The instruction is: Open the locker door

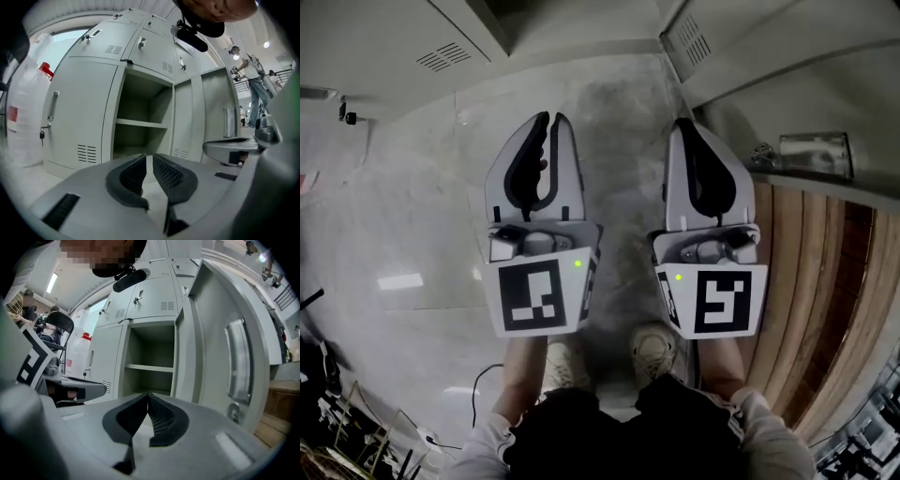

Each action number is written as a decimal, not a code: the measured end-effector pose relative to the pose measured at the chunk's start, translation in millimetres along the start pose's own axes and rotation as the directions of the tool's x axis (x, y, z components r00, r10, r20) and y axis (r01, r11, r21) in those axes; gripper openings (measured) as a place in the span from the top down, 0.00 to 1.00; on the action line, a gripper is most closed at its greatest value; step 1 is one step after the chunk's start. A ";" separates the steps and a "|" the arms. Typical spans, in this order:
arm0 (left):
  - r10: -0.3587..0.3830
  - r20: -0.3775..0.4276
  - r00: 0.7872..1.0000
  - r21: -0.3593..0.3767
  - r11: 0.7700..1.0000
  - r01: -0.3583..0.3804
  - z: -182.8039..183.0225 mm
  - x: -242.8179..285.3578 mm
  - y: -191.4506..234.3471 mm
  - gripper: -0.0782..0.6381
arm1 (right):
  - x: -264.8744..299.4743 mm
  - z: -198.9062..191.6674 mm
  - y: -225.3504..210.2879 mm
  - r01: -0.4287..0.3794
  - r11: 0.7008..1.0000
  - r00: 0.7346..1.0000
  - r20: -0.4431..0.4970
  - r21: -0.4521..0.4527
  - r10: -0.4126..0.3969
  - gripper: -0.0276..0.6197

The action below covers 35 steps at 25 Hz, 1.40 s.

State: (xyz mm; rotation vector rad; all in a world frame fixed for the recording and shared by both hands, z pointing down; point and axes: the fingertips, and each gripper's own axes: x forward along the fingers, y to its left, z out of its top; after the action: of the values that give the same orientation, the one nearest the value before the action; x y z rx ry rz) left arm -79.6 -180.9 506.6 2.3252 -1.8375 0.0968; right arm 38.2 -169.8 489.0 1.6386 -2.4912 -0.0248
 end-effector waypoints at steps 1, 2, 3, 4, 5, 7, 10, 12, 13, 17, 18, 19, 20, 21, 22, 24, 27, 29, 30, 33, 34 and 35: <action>-0.003 -0.005 1.000 -0.005 1.000 0.003 -3.8 3.2 0.2 0.85 | 3.2 -4.3 -0.4 -0.001 1.000 1.000 -0.007 0.004 0.001 0.95; -0.007 -0.009 1.000 -0.009 1.000 0.007 -6.4 6.2 0.1 0.85 | 6.5 -6.6 -0.3 -0.002 1.000 1.000 -0.012 0.007 0.002 0.95; -0.015 -0.013 1.000 -0.011 1.000 0.015 -7.7 9.0 -0.7 0.85 | 9.7 -6.4 0.2 -0.003 1.000 1.000 -0.014 0.010 0.003 0.95; -0.028 -0.019 0.999 -0.010 1.000 0.028 -7.3 11.7 -2.1 0.85 | 12.8 -3.5 1.2 -0.002 1.000 1.000 -0.012 0.014 0.002 0.95; -0.042 -0.024 0.999 -0.006 0.999 0.042 -4.7 14.1 -3.2 0.85 | 15.3 1.8 2.3 -0.002 1.000 1.000 -0.009 0.017 0.003 0.95; -0.065 -0.021 0.998 0.011 0.998 0.065 9.2 18.4 -3.8 0.85 | 18.6 16.4 3.5 -0.006 1.000 1.000 -0.004 0.018 0.006 0.95; -0.088 -0.014 0.996 0.046 0.995 0.088 39.7 25.1 -3.8 0.85 | 23.4 39.0 0.7 -0.016 1.000 1.000 -0.016 0.015 0.016 0.95; -0.092 -0.025 0.995 0.053 0.994 0.093 62.8 28.7 -2.9 0.85 | 24.8 57.4 -2.9 -0.022 0.999 0.999 -0.031 0.037 0.023 0.95; -0.087 -0.032 0.996 0.053 0.995 0.089 76.9 28.9 -2.1 0.85 | 23.9 70.0 -4.6 -0.025 0.998 0.999 -0.036 0.052 0.027 0.95; -0.068 -0.038 0.997 0.054 0.996 0.070 164.7 17.3 -6.5 0.85 | 13.3 150.1 -6.9 -0.034 0.996 0.999 -0.034 0.082 0.037 0.95; -0.066 -0.038 0.997 0.049 0.996 0.068 192.3 10.4 -11.7 0.85 | 7.5 174.9 -6.0 -0.036 0.996 0.998 -0.042 0.077 0.040 0.95; -0.065 -0.045 0.997 0.041 0.997 0.067 221.1 1.5 -18.5 0.85 | -0.1 200.9 -5.2 -0.038 0.997 0.997 -0.061 0.069 0.042 0.95; -0.064 -0.058 0.996 0.031 0.997 0.066 252.2 -9.1 -26.1 0.85 | -9.0 230.3 -4.8 -0.038 0.997 0.995 -0.086 0.064 0.044 0.95; -0.063 -0.074 0.995 0.018 0.998 0.065 287.1 -21.3 -33.5 0.85 | -18.8 265.2 -5.1 -0.036 0.997 0.993 -0.108 0.066 0.043 0.95; -0.061 -0.090 0.994 0.001 0.998 0.062 325.9 -34.9 -40.3 0.85 | -29.2 306.2 -5.6 -0.034 0.997 0.992 -0.122 0.073 0.043 0.95; -0.053 -0.108 0.993 -0.040 0.998 0.049 399.6 -61.2 -51.5 0.85 | -48.5 389.5 -8.5 -0.035 0.997 0.991 -0.125 0.075 0.044 0.95; -0.030 -0.081 0.996 -0.063 0.998 0.025 372.1 -67.9 -52.2 0.85 | -49.5 379.2 -13.3 -0.028 0.999 0.997 -0.074 0.031 0.030 0.95; -0.009 -0.062 0.998 -0.075 0.997 0.004 263.6 -59.3 -40.3 0.85 | -39.0 278.0 -7.0 -0.026 1.000 0.999 -0.042 0.008 0.027 0.95; 0.000 -0.066 0.998 -0.087 0.996 -0.006 232.6 -61.5 -36.3 0.85 | -40.1 249.5 -3.4 -0.026 1.000 0.999 -0.039 0.007 0.026 0.95; 0.014 -0.081 0.997 -0.094 0.995 -0.021 281.8 -87.7 -41.3 0.85 | -63.0 309.9 -5.8 -0.007 1.000 1.000 -0.010 0.019 0.007 0.95; 0.018 -0.070 0.997 -0.082 0.996 -0.023 314.0 -95.8 -45.3 0.85 | -71.1 345.2 -8.7 0.000 1.000 1.000 0.014 0.019 0.000 0.95; 0.020 -0.058 0.998 -0.065 0.998 -0.024 341.1 -103.1 -49.4 0.85 | -78.8 375.6 -10.9 0.007 1.000 0.999 0.041 0.018 -0.008 0.95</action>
State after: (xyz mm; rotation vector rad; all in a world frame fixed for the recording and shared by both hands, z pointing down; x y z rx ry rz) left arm -75.8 -131.7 150.2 2.2349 -1.8115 0.1039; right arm 25.3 -129.7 107.4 1.6710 -2.5232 -0.0375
